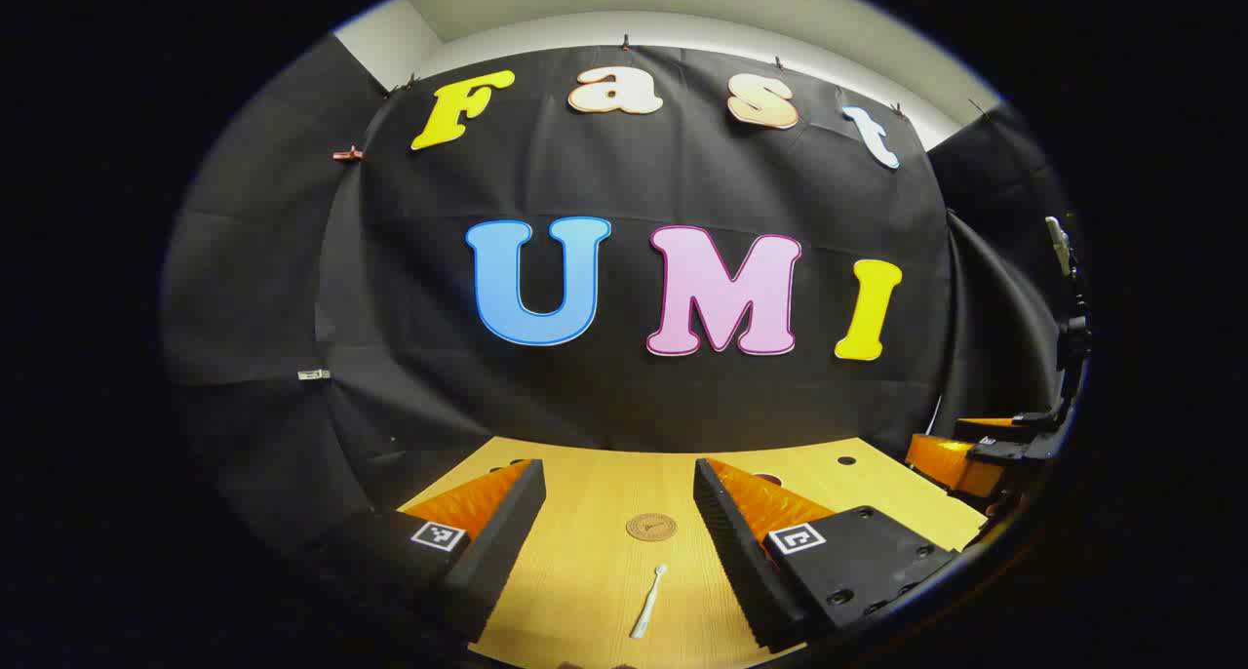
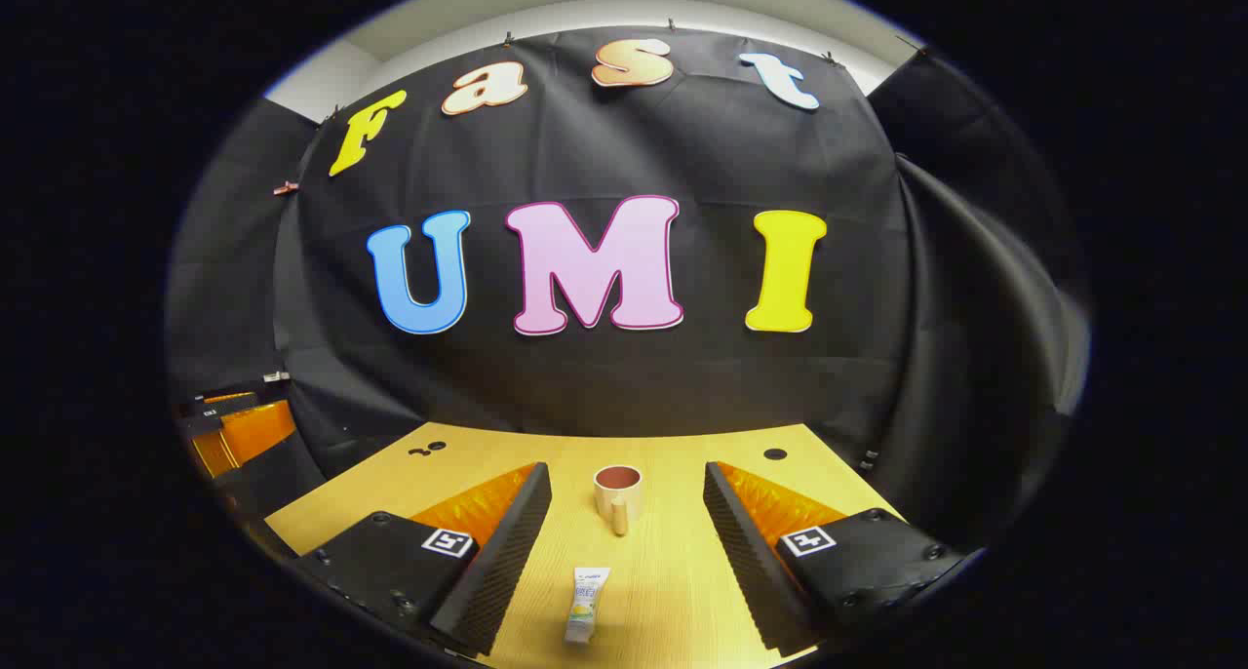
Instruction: Put the toothbrush and toothpaste on the desktop into the cup, then pick up the cup and place it on the coaster on the desktop.
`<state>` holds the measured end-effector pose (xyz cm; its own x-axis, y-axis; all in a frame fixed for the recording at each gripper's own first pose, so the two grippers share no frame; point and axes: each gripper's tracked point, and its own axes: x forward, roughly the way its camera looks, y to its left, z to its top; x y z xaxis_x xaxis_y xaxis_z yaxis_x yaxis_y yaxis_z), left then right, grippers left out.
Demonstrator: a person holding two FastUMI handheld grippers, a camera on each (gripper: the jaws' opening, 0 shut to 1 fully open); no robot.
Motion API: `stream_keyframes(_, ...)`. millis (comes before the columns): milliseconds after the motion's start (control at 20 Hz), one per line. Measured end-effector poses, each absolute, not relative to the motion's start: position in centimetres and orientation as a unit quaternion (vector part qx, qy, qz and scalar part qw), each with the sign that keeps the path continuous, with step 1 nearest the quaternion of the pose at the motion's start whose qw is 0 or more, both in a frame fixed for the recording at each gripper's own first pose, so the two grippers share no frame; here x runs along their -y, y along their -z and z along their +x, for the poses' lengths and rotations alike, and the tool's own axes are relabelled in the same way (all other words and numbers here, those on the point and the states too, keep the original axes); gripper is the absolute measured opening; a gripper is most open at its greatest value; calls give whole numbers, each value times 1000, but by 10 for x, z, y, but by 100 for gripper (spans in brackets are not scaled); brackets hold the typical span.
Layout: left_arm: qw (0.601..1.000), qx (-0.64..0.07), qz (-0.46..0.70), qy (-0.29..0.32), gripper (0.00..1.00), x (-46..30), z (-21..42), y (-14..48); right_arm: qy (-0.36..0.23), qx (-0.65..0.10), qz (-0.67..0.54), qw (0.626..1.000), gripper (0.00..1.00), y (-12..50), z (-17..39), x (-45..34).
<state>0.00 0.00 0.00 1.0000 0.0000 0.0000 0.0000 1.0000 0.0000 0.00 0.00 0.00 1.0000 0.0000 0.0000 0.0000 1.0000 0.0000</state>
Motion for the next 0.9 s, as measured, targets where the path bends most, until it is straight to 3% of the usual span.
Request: stream_keyframes(900,999,-21,18,31,97,9,12,25,8,-17,-6,1000,97,15,6,6)
